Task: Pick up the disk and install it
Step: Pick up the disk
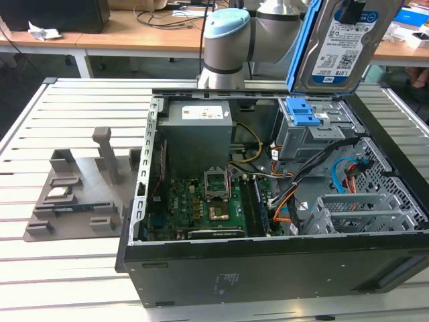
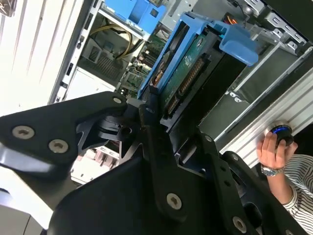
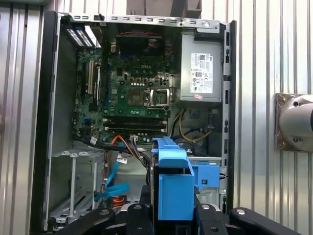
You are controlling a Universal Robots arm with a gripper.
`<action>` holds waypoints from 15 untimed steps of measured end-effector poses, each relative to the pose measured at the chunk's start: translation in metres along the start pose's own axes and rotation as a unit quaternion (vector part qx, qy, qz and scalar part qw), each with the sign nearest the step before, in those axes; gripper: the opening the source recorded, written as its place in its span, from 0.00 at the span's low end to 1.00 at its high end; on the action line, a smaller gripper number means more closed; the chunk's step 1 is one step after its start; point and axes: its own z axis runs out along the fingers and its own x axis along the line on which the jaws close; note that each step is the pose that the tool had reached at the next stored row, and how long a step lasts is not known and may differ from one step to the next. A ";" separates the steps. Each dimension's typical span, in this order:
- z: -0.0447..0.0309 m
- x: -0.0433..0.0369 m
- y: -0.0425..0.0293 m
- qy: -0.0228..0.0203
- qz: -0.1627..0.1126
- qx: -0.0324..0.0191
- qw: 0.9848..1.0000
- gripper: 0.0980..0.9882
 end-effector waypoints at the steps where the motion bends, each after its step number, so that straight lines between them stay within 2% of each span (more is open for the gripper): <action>1: 0.0000 0.0036 0.0001 0.000 0.000 0.000 1.000 0.30; 3: 0.0001 0.0137 0.0005 0.000 0.000 0.000 1.000 0.30; 5: 0.0001 0.0204 0.0007 0.000 0.000 0.000 1.000 0.30; 7: 0.0000 0.0336 0.0012 0.000 0.000 0.000 1.000 0.30; 9: 0.0000 0.0412 0.0015 0.000 0.000 0.000 1.000 0.30; 15: 0.0001 0.0754 0.0027 0.000 0.000 0.000 1.000 0.30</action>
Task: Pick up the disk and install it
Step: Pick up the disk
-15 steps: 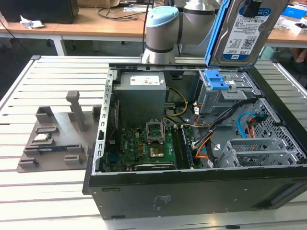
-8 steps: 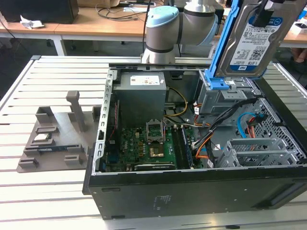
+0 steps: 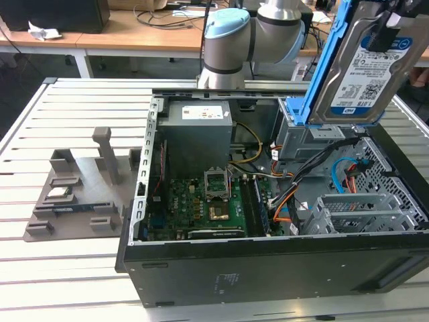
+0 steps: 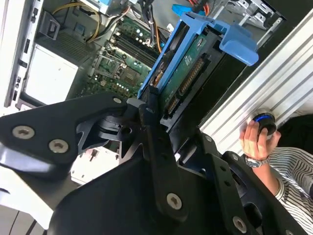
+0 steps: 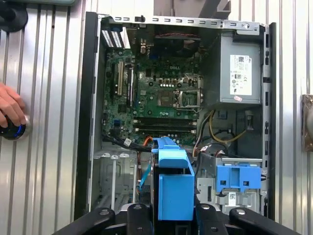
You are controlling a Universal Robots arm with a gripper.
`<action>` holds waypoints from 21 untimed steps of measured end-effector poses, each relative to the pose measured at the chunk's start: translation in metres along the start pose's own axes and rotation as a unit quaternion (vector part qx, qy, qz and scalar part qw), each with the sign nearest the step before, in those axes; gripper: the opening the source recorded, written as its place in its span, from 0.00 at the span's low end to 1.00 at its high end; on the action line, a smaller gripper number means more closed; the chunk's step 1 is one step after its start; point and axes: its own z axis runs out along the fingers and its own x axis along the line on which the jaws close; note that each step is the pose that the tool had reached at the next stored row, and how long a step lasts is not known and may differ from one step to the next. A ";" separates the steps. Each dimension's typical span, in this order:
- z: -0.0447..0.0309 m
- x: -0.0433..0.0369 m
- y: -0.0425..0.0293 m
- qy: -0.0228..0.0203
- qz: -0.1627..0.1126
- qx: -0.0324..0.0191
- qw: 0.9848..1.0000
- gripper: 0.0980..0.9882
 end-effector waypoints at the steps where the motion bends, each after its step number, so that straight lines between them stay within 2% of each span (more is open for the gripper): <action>1: 0.0000 0.0047 0.0002 0.000 0.000 0.000 1.000 0.30; 2: 0.0000 0.0143 0.0005 0.000 0.000 0.000 1.000 0.30; 4: 0.0001 0.0258 0.0009 0.000 0.000 0.000 1.000 0.30; 8: 0.0001 0.0382 0.0014 0.000 0.000 0.000 1.000 0.30; 13: 0.0002 0.0588 0.0021 0.000 0.000 0.000 1.000 0.30; 21: 0.0005 0.0851 0.0030 0.001 0.000 0.000 1.000 0.30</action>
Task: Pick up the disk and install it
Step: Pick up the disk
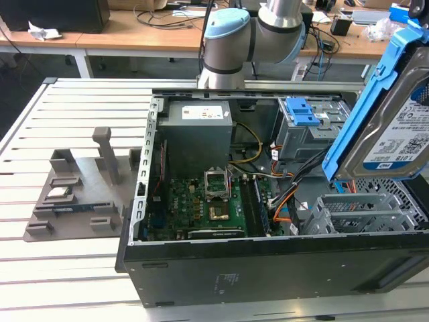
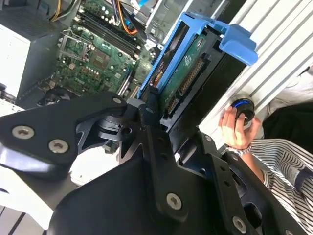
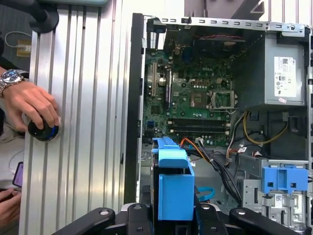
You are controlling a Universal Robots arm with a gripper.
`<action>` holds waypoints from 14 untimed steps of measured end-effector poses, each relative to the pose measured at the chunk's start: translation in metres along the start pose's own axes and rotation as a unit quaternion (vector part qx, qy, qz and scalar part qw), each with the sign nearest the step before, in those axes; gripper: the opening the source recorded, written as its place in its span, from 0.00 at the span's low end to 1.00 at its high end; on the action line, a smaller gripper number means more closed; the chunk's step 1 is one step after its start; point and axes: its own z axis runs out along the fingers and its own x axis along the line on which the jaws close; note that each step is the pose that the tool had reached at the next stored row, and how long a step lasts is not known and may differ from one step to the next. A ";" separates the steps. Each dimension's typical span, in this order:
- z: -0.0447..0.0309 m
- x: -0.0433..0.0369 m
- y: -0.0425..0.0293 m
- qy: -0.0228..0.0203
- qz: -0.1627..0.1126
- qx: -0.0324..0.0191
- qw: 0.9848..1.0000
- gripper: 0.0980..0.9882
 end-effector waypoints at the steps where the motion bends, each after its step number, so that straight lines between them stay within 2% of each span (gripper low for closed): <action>1: 0.0001 0.0025 0.0001 0.000 0.000 0.000 1.000 0.30; 6: 0.0012 0.0142 0.0004 0.000 0.000 0.000 1.000 0.30; 11: 0.0032 0.0303 0.0008 0.000 0.000 0.000 1.000 0.30; 14: 0.0061 0.0324 0.0000 -0.003 0.002 0.000 1.000 0.30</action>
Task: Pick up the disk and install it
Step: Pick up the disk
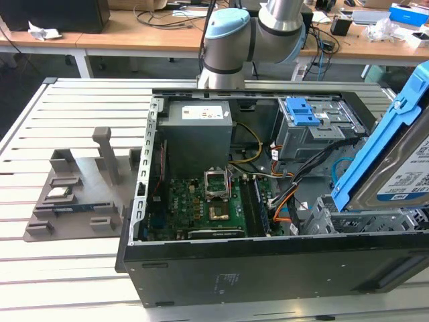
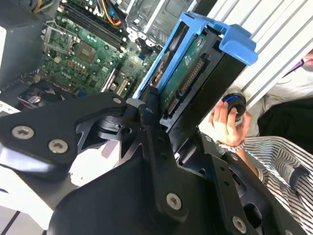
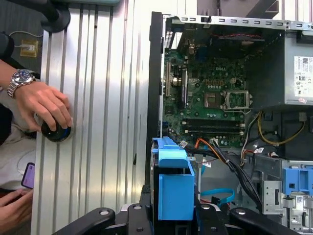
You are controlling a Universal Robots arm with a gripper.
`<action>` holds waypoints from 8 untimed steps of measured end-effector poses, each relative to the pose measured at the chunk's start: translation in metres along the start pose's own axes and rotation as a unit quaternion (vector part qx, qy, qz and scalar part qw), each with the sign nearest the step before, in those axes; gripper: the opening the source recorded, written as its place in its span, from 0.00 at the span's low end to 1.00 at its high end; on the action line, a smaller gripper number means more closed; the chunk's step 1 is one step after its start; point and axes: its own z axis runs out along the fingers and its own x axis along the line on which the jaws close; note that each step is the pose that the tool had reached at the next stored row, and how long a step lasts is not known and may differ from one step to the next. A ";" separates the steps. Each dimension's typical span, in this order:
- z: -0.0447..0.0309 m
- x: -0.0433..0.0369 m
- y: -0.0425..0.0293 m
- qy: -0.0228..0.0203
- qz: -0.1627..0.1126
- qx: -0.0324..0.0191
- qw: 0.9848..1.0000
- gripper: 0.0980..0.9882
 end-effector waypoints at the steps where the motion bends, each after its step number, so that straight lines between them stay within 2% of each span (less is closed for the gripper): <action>1: 0.0008 0.0001 -0.0002 -0.007 0.001 0.000 1.000 0.30; 2: 0.0010 0.0001 -0.0003 -0.014 0.002 0.000 1.000 0.30; 4: 0.0021 0.0001 -0.0010 -0.022 0.004 0.001 1.000 0.30; 5: 0.0035 0.0001 -0.0017 -0.023 0.005 0.001 1.000 0.30; 8: 0.0072 -0.0007 -0.0068 -0.022 0.005 0.000 1.000 0.30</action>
